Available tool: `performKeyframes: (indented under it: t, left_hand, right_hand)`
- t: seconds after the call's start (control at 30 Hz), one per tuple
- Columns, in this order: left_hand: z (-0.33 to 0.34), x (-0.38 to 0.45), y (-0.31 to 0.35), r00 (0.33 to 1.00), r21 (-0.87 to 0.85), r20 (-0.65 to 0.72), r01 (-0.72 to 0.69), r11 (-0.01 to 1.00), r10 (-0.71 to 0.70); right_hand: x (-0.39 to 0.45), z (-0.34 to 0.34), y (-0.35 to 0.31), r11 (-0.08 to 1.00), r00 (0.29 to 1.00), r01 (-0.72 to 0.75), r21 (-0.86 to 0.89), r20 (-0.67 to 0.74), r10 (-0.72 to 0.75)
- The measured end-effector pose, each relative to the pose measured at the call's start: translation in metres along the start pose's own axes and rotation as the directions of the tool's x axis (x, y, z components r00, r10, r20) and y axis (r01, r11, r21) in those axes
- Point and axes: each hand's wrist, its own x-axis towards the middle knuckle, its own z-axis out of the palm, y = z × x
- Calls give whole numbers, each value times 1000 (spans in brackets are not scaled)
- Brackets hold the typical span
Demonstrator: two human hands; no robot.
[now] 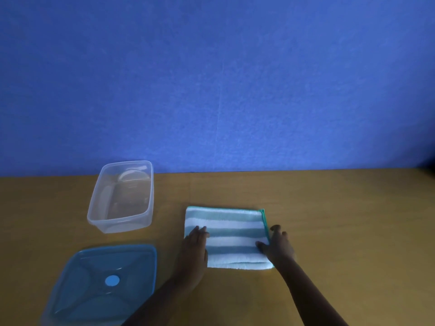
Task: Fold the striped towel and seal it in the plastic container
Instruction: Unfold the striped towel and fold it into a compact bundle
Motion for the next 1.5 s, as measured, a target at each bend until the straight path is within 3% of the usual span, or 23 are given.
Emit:
performKeyframes:
  t: [0.1,0.17,0.3,0.47,0.57,0.73,0.97,1.13,1.2,1.3,1.4,1.5]
  left_hand:
    - [10,11,1,992,113,103,-78,990,67]
    - [15,15,-2,984,159,152,-113,981,89]
    - [26,20,-1,980,276,199,-84,957,28]
    - [31,35,-1,949,273,313,-41,961,-49]
    - [31,22,-19,921,221,384,-31,975,-57]
    - [35,12,-29,953,155,277,86,984,-126]
    - [41,7,-32,969,188,214,81,979,-121]
    - [47,4,-32,975,93,26,218,971,-222]
    - [46,5,-25,946,-32,-55,318,947,-320]
    - [37,9,-20,848,-212,-97,494,843,-521]
    - [25,16,-20,735,-364,-18,626,690,-677]
    - [11,28,-17,663,-329,125,729,600,-738]
  right_hand:
    - [-7,6,-16,982,971,174,-73,-152,-183]
    - [-10,14,-28,951,936,301,-75,-168,-310]
    - [-8,39,-48,891,890,426,-153,-103,-443]
    - [-7,64,-76,831,841,540,-136,42,-540]
    - [-6,76,-65,847,876,480,-229,78,-475]
    - [-8,81,-28,874,905,422,-241,52,-423]
    - [0,72,1,893,926,320,-317,-92,-365]
    - [0,66,3,914,941,292,-280,-86,-327]
    - [2,66,4,921,941,303,-246,-75,-330]
    - [8,57,4,936,938,321,-144,-88,-335]
    - [8,41,-1,972,967,210,105,-172,-190]
    - [8,29,-3,997,972,15,69,-236,2]
